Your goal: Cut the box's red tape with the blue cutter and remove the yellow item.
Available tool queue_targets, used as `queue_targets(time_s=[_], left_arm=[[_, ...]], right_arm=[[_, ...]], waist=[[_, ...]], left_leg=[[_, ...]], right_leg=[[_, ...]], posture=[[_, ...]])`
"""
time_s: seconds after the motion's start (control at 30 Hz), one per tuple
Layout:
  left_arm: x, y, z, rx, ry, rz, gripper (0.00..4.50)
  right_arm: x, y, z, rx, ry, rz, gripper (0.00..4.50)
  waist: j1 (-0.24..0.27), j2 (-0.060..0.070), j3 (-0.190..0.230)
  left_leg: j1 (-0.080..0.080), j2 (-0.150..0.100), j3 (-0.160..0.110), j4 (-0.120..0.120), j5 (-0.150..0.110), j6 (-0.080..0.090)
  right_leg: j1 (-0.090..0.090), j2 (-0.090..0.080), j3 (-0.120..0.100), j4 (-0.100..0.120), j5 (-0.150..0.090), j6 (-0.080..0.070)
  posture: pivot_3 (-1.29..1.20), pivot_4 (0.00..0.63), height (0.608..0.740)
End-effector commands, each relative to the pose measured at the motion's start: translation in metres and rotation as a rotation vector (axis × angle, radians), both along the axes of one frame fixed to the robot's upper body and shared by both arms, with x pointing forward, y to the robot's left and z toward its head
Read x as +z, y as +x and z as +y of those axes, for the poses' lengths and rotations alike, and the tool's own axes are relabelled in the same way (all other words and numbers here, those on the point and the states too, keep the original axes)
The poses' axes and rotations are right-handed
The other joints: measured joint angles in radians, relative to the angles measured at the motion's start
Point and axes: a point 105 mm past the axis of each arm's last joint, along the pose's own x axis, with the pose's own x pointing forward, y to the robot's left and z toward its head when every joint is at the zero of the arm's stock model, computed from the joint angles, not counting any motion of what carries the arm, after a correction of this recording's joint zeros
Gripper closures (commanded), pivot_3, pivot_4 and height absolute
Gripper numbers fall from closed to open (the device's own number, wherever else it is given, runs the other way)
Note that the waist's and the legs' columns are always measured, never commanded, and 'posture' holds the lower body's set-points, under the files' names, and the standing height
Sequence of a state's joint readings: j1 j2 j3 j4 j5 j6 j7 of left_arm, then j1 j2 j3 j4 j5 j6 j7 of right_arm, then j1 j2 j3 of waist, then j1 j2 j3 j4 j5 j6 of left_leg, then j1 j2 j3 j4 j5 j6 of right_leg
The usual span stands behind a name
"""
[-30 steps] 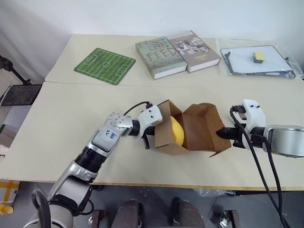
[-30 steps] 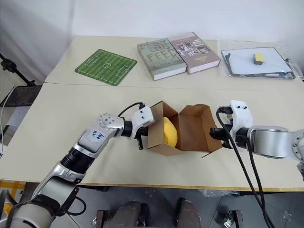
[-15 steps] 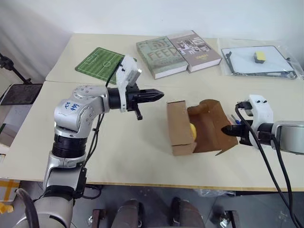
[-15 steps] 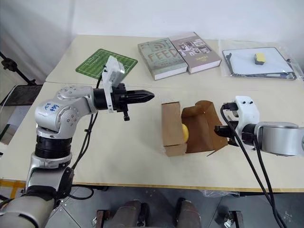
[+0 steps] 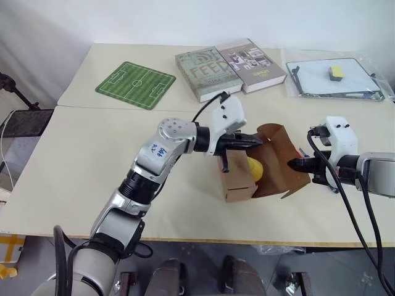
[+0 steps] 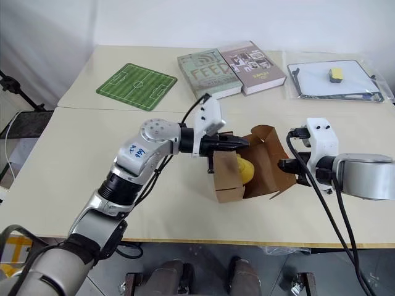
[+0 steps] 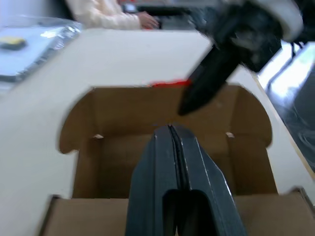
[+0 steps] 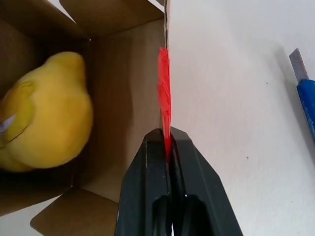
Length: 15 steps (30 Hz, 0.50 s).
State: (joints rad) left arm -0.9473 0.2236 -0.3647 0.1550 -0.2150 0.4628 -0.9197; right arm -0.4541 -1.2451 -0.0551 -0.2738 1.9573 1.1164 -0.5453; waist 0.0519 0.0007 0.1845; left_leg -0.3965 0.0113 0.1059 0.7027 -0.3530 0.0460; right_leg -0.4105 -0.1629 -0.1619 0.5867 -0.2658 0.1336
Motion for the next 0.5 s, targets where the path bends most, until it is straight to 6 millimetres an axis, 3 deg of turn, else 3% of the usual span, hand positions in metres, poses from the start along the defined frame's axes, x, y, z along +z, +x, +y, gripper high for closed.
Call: queue_targets(time_s=[0.03,0.3,0.5], left_arm=[[-0.011,0.000,0.007,-0.025,0.096,-0.079,4.50],[-0.030,0.001,0.043,-0.023,0.268,-0.127,4.50],[-0.043,-0.005,0.055,-0.026,0.328,-0.114,4.50]], right_arm=[[0.019,-0.002,-0.002,-0.002,-0.005,-0.068,4.47],[0.024,-0.004,-0.008,-0.004,-0.014,-0.073,4.47],[0.034,-0.005,-0.008,0.024,-0.022,-0.084,4.47]], waist=[[0.000,0.000,0.000],[0.002,0.000,0.000],[0.002,0.001,0.000]], left_leg=[[0.000,0.000,0.000,0.000,0.000,0.000],[0.000,0.002,-0.001,0.001,0.000,0.000],[0.000,0.002,-0.005,0.002,0.000,0.001]], right_leg=[[0.000,0.000,0.000,0.000,0.000,0.000],[0.000,0.000,0.000,0.001,0.000,0.000],[0.001,-0.001,0.001,0.001,0.000,0.000]], posture=[[0.00,0.150,0.740],[0.00,0.150,0.740],[0.00,0.150,0.740]])
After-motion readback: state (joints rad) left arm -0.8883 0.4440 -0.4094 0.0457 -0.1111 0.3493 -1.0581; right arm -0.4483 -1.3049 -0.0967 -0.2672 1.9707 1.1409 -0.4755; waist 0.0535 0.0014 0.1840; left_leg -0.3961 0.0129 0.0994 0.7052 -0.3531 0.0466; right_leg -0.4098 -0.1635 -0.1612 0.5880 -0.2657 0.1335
